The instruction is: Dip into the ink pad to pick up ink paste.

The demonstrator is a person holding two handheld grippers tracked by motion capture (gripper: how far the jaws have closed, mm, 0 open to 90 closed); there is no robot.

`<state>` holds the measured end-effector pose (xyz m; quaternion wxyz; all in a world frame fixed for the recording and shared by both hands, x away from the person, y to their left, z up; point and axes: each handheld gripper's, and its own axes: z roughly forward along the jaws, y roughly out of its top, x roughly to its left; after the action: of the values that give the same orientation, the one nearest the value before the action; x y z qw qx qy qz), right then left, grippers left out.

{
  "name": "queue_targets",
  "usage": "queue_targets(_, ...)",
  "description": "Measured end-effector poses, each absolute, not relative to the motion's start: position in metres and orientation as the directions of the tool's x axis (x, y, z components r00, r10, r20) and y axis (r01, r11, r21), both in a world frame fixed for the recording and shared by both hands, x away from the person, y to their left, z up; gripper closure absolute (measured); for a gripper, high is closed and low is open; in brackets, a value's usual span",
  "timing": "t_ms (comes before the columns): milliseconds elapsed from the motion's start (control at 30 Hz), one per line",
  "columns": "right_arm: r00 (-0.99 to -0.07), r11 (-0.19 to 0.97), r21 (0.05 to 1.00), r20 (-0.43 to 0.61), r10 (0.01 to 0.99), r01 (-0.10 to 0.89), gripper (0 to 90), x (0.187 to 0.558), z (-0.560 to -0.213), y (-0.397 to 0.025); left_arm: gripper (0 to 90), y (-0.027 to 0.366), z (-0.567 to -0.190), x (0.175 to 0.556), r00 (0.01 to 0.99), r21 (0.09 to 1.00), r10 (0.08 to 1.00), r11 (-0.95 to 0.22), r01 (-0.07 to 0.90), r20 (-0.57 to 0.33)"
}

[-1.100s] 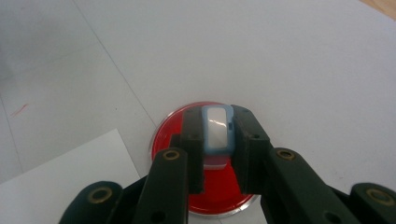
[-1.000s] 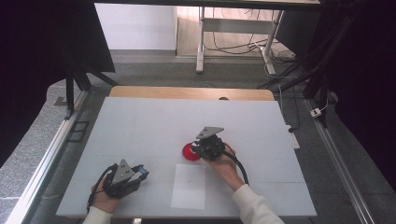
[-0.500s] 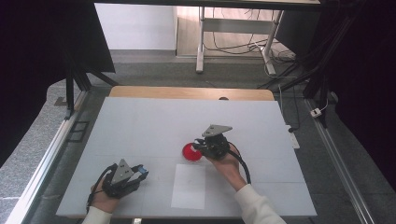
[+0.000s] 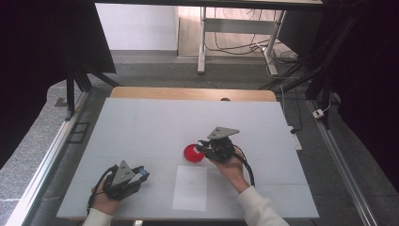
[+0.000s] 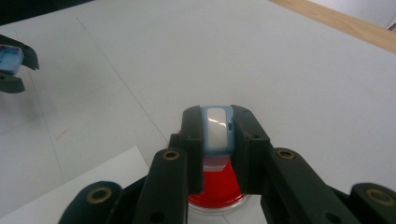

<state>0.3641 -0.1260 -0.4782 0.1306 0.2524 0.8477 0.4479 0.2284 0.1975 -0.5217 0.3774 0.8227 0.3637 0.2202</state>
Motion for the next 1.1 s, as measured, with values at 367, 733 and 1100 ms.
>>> queue_targets(367, -0.843, 0.442, 0.841, 0.031, 0.537, 0.313, 75.2, 0.358, -0.472, -0.138, 64.5, 0.198, -0.522, 0.228, 0.638, 0.783, 0.765, -0.447, 0.433, 0.084)
queue_targets(733, -0.845, 0.428, 0.846, 0.049, 0.533, 0.319, 75.2, 0.348, -0.469, -0.15, 64.5, 0.198, -0.522, 0.229, 0.64, 0.783, 0.764, -0.447, 0.433, 0.082)
queue_targets(1100, -0.863, 0.426, 0.859, 0.037, 0.505, 0.285, 75.2, 0.335, -0.462, -0.152, 64.5, 0.199, -0.522, 0.229, 0.639, 0.782, 0.765, -0.446, 0.435, 0.081)
